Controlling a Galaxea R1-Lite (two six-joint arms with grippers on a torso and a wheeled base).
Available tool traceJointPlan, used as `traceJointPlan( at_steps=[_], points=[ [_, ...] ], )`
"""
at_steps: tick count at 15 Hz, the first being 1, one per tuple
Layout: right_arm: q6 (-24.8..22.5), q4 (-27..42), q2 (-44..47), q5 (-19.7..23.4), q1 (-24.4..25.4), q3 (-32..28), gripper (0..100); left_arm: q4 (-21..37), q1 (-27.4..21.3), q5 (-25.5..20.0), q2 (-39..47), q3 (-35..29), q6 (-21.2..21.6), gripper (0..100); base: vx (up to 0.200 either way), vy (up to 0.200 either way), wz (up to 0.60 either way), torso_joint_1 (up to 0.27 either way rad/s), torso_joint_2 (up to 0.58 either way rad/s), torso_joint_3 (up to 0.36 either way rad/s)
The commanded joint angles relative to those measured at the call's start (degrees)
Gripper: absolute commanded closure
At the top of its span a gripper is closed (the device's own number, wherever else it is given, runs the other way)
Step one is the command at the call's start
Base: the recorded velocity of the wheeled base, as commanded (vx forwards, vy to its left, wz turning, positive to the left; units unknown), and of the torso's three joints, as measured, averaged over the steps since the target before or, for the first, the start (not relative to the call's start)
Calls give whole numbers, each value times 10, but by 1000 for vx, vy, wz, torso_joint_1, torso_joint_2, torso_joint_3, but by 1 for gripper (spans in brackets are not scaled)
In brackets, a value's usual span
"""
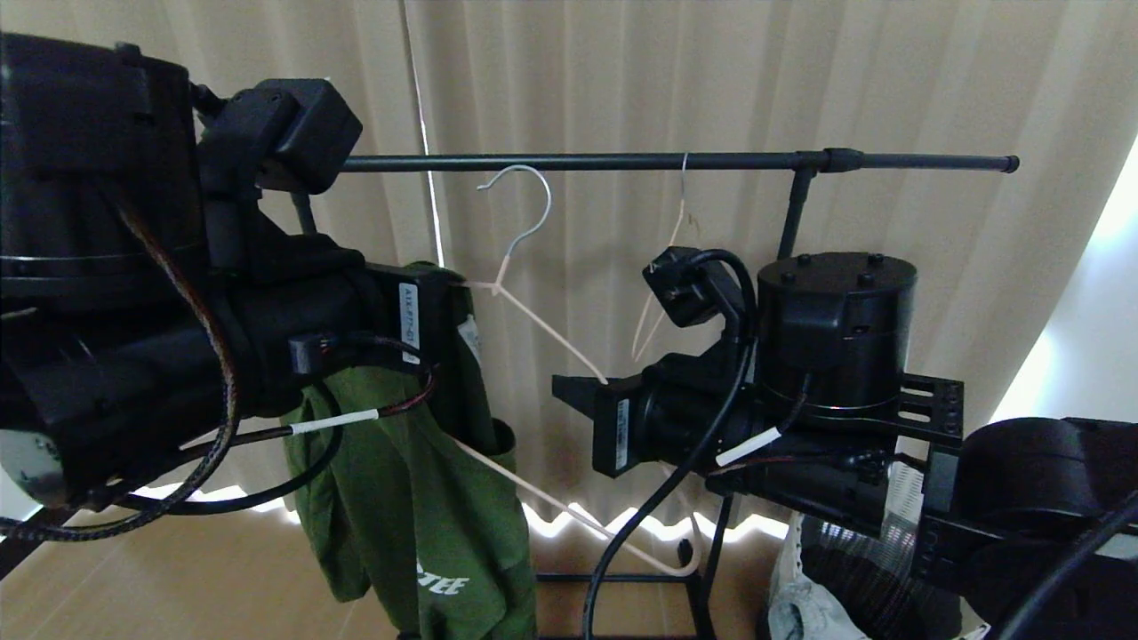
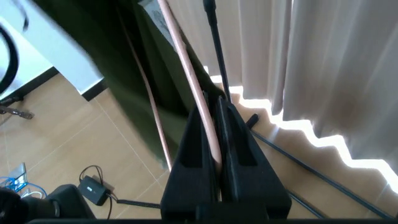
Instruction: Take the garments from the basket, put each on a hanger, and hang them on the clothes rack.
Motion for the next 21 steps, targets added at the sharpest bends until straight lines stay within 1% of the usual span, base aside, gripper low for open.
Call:
traceJointPlan(
  at_steps=[1,2,4,5,6,11,12,14,15,16,17,19,21],
  points=[
    [0,0,11,0,0,-9,100,1,-5,-19,-4,12,4,100,0,0,0,0,0,0],
    [0,0,11,0,0,-9,100,1,-6,-25,-5,16,5,100,0,0,0,0,0,0],
    [0,0,8,-1,0,-8,100,3,-5,-76,-17,35,5,100,0,0,0,0,0,0],
    [0,0,6,-1,0,-8,100,3,-5,-96,-21,41,5,100,0,0,0,0,0,0],
    [-1,0,3,-2,0,-6,100,4,-4,-107,-26,52,6,100,0,0,0,0,0,0],
    [-1,0,-31,-7,5,0,100,4,-3,-108,-41,71,7,100,0,0,0,0,0,0],
    [-2,1,-36,-7,5,1,100,3,-3,-109,-42,71,7,0,0,0,0,0,0,0],
    [-6,1,-44,-9,5,3,100,3,-4,-109,-47,74,13,0,0,0,0,0,0,0],
    [-16,1,-57,-12,4,12,100,2,-4,-110,-61,91,36,0,0,0,0,0,0,0],
    [-44,1,-80,-12,-1,30,100,1,-2,-110,-86,117,75,0,0,0,0,0,0,0],
    [-63,1,-95,-12,-7,47,100,1,-2,-110,-103,135,92,0,0,0,0,0,0,0],
    [-102,1,-119,-11,-25,90,100,1,-1,-110,-132,162,113,0,0,0,0,0,0,0],
    [-140,-4,-133,-5,-60,126,100,-2,2,-111,-135,182,116,0,0,0,0,0,0,0]
  ],
)
